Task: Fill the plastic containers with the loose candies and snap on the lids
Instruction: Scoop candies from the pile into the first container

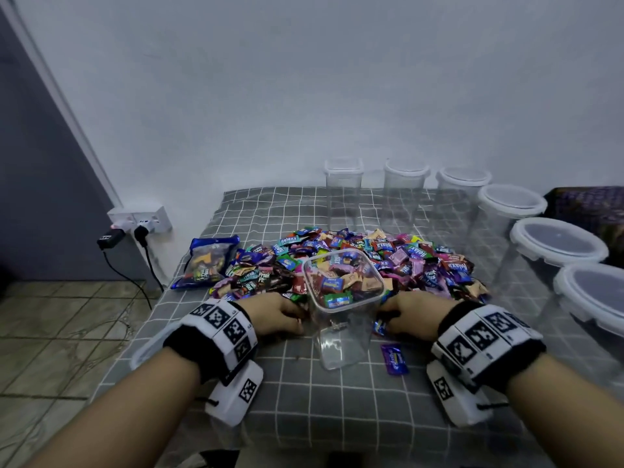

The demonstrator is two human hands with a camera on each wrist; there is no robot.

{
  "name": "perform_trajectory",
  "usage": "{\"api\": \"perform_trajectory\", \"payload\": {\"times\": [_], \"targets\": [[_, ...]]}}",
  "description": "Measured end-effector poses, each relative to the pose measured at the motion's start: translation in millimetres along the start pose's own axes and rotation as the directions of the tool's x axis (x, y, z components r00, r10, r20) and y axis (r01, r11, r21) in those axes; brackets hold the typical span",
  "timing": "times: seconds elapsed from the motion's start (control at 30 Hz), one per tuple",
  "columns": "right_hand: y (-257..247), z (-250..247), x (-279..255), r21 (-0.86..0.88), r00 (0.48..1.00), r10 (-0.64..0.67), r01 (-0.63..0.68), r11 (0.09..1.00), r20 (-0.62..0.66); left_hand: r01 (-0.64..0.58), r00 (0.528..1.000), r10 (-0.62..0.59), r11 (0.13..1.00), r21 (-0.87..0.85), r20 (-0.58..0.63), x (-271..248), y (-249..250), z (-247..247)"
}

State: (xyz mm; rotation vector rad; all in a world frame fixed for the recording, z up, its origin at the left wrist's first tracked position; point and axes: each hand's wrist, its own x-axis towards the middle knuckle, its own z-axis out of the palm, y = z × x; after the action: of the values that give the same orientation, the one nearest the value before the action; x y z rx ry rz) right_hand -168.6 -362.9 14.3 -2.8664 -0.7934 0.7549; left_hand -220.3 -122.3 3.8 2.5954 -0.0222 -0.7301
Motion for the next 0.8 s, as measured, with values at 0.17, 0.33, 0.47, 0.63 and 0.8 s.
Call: {"api": "perform_trajectory", "payload": {"times": [0.17,0.33,0.47,0.63,0.8], "targets": [[3.4,-13.3,-26.7,0.115,0.994,-0.055,0.066,0.991,-0.094,-0.038,0.996,0.036,0.999,-0.031,-0.077,-23.6,6.2,-4.5],[0.0,-21.3,-32.5,0.373,0.959,-0.157,0.238,0.897,-0.236,-0.205,0.968,0.159,0.947,-0.246,-0.194,-38.1,23.7,-0.5],[-17.8,-16.8,-37.2,0.486,0.928,-0.236,0.355,0.799,-0.29,-0.264,0.952,0.177,0.887,-0.379,-0.249,-35.1,33.2,12.6],[-26.3,-8.1,-50.3,0.488,0.913,-0.195,0.362,0.794,-0.358,-0.274,0.957,0.185,0.836,-0.476,-0.226,-37.3,27.9,15.4],[-31.6,4.0,-52.2,0.539,0.883,-0.238,0.441,0.718,-0.405,-0.259,0.966,0.222,0.825,-0.502,-0.135,-39.1,25.3,14.3]]}}
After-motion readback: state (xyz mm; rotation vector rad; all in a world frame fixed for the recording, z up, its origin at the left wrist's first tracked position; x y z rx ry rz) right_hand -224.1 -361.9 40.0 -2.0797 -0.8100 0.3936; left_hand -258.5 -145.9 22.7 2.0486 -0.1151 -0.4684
